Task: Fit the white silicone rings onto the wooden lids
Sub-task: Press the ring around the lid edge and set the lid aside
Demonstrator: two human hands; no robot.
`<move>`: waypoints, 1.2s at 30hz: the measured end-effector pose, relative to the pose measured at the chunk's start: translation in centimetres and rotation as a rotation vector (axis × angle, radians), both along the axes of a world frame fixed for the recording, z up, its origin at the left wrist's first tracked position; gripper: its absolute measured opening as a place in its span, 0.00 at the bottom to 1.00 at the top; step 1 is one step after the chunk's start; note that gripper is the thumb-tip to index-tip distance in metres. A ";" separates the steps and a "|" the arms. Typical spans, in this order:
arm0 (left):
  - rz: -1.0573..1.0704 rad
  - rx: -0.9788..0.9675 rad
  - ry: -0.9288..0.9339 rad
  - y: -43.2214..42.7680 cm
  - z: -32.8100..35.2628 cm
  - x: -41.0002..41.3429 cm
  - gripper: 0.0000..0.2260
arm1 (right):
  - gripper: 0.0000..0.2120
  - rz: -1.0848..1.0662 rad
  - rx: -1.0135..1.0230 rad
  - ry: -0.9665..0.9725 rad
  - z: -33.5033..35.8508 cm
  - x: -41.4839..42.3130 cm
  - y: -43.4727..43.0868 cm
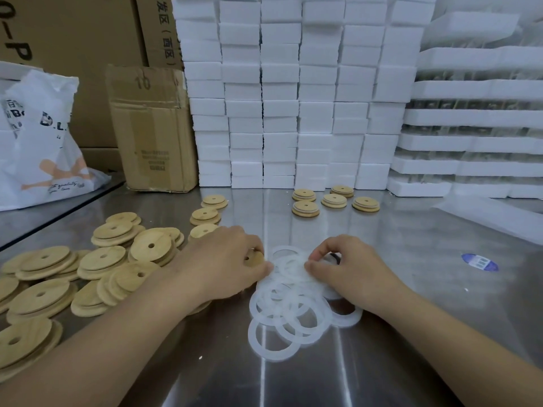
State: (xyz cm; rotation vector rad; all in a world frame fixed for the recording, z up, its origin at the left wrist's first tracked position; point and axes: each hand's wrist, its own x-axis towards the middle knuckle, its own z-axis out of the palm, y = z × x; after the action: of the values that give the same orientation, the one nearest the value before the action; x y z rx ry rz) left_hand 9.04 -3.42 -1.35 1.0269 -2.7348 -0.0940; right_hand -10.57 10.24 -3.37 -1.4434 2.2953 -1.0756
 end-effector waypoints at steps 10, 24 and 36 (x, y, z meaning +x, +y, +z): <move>-0.017 0.124 0.086 -0.6 1.1 0.8 0.21 | 0.07 -0.032 -0.284 -0.095 0.3 -0.4 -0.1; 0.064 0.847 1.017 0.8 1.1 -1.5 0.05 | 0.10 0.090 -0.523 -0.146 2.2 1.2 0.7; 0.154 1.645 1.268 3.1 1.9 -2.0 0.27 | 0.08 0.392 -0.425 -0.384 3.0 3.0 1.5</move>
State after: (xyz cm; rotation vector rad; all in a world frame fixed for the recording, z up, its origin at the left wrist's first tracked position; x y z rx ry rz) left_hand 7.04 -0.28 0.54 0.7755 -0.9740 -2.1858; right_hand -7.60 11.70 -0.39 -1.5676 1.5026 -1.5992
